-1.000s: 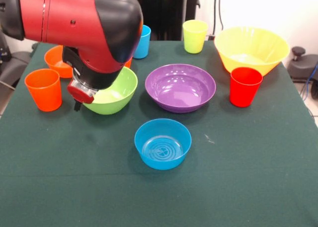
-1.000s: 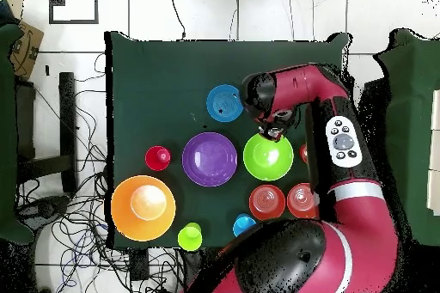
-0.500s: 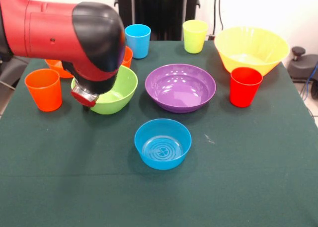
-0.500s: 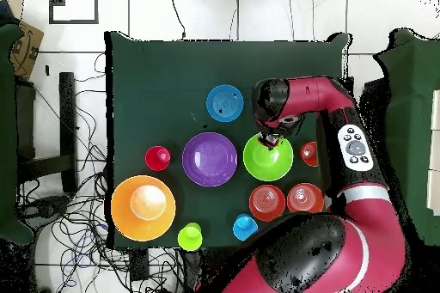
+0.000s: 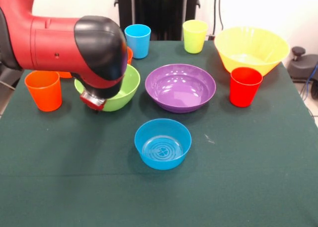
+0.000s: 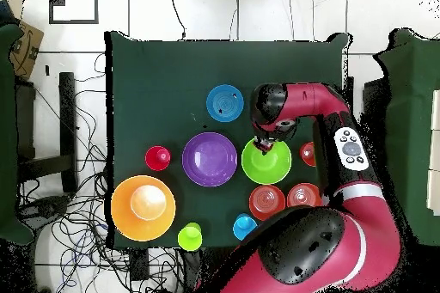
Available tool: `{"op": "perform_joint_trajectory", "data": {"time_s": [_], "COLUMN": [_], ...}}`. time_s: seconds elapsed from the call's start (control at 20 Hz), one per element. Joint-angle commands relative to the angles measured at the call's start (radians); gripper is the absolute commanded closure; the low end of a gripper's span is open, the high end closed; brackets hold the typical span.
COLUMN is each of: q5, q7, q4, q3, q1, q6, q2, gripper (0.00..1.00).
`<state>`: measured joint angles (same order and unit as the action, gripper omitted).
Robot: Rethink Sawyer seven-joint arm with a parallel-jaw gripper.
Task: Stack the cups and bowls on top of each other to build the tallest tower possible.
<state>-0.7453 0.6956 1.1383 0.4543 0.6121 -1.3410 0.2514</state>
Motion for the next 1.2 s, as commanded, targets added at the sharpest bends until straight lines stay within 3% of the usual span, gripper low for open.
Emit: {"op": "perform_joint_trajectory", "data": {"time_s": [0.05, 0.1, 0.15, 0.85, 1.2], "q5": [0.002, 0.004, 0.005, 0.000, 0.001], "q7": [-0.074, -0.075, -0.075, -0.070, -0.100], "q4": [0.034, 0.033, 0.030, 0.031, 0.028], "q3": [0.029, 0.029, 0.028, 0.026, 0.031], "q1": [-0.039, -0.040, -0.041, -0.046, -0.054], "q6": [0.047, 0.044, 0.042, 0.053, 0.014], "q2": [-0.019, -0.018, -0.018, -0.014, 0.062], "gripper": [0.00, 0.00, 1.00, 1.00, 1.00]}}
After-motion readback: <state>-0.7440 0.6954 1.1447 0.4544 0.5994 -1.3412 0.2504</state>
